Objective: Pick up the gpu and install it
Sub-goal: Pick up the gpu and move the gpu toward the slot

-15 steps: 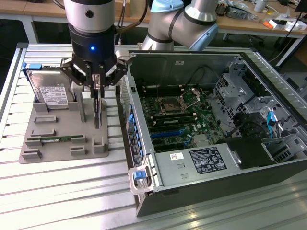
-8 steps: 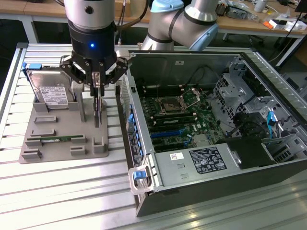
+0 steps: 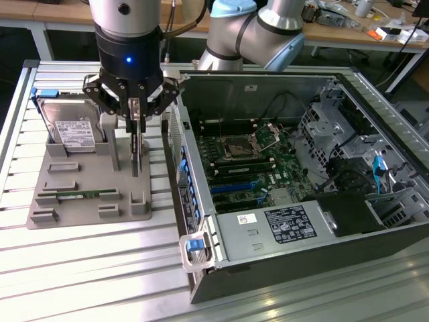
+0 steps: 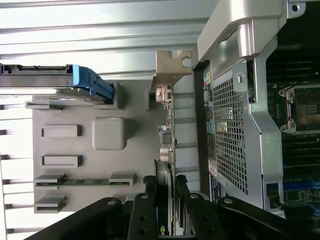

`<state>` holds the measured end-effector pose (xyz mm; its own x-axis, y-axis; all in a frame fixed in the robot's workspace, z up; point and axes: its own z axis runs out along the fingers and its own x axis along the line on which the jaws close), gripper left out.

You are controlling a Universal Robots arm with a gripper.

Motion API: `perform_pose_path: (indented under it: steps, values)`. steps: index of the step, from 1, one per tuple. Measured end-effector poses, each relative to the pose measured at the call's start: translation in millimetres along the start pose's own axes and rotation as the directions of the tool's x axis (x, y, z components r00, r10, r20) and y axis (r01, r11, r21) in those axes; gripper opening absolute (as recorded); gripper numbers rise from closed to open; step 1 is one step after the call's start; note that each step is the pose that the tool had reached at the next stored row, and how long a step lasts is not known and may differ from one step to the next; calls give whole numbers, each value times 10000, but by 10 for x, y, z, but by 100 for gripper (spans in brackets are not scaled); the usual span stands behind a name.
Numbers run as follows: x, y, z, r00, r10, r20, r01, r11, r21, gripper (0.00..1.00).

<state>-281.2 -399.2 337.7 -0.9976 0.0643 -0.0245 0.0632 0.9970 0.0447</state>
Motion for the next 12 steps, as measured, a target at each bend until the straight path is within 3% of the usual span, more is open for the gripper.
perform_pose_path:
  steps: [12]
  values:
    - [-1,3,-63,10000,0,-1,0,10000,1,27]
